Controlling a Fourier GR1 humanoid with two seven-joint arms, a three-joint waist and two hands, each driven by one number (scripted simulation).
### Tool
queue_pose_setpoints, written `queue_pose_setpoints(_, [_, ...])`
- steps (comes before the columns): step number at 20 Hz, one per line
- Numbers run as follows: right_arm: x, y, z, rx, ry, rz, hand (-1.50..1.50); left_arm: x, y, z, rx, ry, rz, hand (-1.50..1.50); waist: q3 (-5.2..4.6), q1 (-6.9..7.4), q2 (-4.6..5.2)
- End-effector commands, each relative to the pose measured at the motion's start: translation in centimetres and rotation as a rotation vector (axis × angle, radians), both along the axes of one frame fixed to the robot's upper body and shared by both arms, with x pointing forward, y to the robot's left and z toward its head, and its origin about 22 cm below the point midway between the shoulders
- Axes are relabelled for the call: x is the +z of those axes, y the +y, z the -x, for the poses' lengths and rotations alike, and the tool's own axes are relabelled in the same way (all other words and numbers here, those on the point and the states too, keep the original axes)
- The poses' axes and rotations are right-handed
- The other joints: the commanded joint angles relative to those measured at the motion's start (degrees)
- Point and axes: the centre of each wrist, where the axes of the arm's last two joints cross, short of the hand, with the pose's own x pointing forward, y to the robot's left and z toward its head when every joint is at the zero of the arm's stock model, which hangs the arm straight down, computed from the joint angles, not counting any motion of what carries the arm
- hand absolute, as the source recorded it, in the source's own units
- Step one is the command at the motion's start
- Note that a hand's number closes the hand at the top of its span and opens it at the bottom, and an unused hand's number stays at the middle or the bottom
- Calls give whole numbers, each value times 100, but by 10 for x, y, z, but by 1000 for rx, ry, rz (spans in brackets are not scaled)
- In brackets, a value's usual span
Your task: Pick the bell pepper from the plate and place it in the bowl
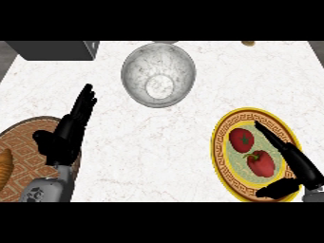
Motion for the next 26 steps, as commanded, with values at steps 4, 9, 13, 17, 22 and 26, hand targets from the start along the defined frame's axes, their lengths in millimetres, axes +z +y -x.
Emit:
queue_pose_setpoints(4, [-19,17,6,183,-83,151,150,-9,-5,2,1,13,1,0,10,8,6])
queue_pose_setpoints(9, [-15,35,-13,213,-78,119,150,-12,-10,0,5,-2,12,0,9,6,7])
queue_pose_setpoints(13, [-27,12,18,226,-76,81,150,-5,1,-6,15,-13,-2,0,9,-19,4])
queue_pose_setpoints(17, [-12,95,7,403,-76,-22,150,-4,-6,-3,2,-13,17,0,2,-1,-8])
queue_pose_setpoints(22, [27,227,-6,748,-43,-143,150,1,-8,-9,-24,-2,-11,0,-4,196,-4])
queue_pose_setpoints(26, [72,257,15,777,-114,-325,150,-3,-4,-8,9,10,-8,0,3,27,-19])
